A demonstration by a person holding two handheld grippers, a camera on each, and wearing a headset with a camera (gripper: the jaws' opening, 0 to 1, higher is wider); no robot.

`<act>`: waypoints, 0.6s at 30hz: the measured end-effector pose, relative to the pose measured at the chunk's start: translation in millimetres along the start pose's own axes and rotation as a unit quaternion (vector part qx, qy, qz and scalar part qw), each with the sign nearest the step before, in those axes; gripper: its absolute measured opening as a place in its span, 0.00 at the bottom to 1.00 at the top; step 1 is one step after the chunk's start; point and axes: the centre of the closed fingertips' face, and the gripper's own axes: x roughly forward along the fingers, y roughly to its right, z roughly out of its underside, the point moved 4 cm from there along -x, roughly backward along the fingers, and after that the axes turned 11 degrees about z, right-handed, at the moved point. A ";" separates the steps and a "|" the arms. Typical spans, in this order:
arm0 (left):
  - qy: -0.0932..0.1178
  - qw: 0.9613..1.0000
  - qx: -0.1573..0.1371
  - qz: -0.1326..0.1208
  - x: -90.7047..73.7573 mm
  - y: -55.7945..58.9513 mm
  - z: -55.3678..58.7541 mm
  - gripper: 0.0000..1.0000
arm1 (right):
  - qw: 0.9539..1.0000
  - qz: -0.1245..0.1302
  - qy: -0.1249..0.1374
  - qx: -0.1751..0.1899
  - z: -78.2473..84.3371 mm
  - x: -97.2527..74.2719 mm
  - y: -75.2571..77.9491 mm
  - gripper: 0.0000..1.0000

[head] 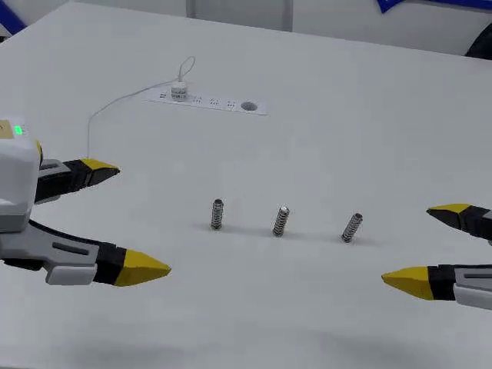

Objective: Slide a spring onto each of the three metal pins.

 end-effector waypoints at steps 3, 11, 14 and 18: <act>-0.015 1.000 0.004 0.003 1.5 1.8 3.3 1.00 | 1.000 0.003 -0.005 -0.001 1.6 -0.9 0.8 0.83; -0.008 1.000 0.021 0.009 1.5 2.2 -10.8 1.00 | 0.999 0.014 -0.014 -0.028 -9.0 -6.9 11.8 0.84; -0.009 1.000 0.025 0.012 1.4 3.1 -12.3 1.00 | 0.999 0.017 -0.014 -0.032 -11.6 -8.4 11.3 0.85; -0.012 0.999 0.028 0.015 0.3 3.2 -12.1 1.00 | 0.999 0.021 -0.016 -0.031 -11.1 -10.1 10.7 0.85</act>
